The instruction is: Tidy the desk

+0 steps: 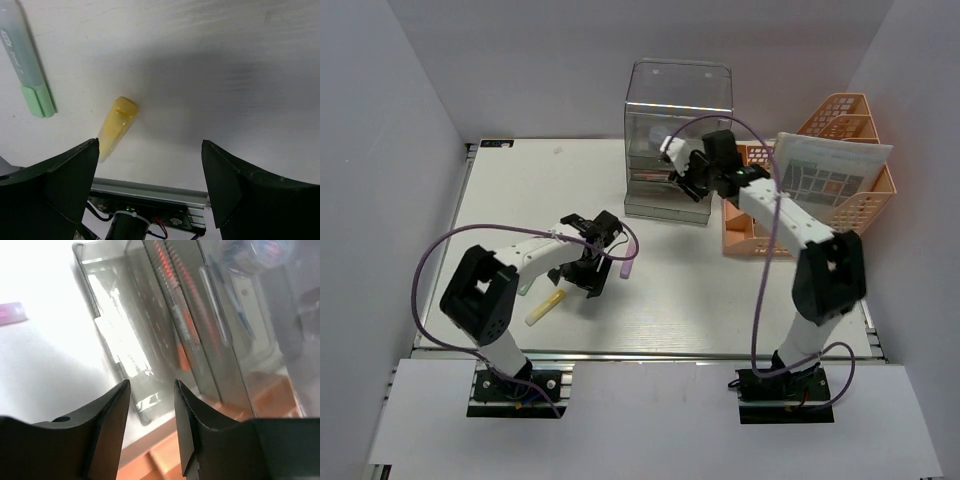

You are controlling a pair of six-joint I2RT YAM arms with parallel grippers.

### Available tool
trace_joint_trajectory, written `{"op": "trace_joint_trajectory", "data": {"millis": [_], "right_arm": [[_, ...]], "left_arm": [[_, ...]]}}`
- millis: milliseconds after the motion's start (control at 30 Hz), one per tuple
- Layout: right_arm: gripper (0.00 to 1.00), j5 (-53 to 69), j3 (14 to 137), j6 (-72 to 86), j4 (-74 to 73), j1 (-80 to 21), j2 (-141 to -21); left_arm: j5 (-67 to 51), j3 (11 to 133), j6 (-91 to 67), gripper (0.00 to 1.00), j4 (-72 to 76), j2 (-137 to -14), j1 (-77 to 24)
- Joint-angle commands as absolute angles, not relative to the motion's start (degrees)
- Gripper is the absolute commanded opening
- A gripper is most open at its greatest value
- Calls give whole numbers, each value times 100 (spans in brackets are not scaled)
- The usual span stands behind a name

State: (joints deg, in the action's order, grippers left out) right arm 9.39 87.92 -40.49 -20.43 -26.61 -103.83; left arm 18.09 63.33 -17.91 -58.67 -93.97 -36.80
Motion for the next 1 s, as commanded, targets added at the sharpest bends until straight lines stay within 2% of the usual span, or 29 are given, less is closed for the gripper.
{"op": "trace_joint_trajectory", "data": {"millis": [0, 200, 300, 600, 833, 967], "right_arm": [[46, 1949, 8035, -3428, -1653, -2505, -9224], [46, 2556, 6646, -3129, -1240, -2206, -7668], [46, 2768, 6197, -3068, -1169, -2110, -7087], [46, 3050, 5309, -2637, -703, -1925, -6047], [46, 3146, 5037, -2549, -536, -1714, -5757], [46, 3234, 5027, -2531, -510, -1635, -5774]], "left_arm": [[1968, 6556, -1793, 92, -5933, -9632, -3560], [1986, 6785, -1618, 91, -6038, -10046, -3165], [1715, 6733, -1407, 88, -5959, -9984, -2884], [897, 6416, -958, 63, -5748, -9844, -2373], [712, 6522, -932, 66, -5845, -9993, -2320], [729, 6521, -940, 73, -5827, -10019, -2381]]}}
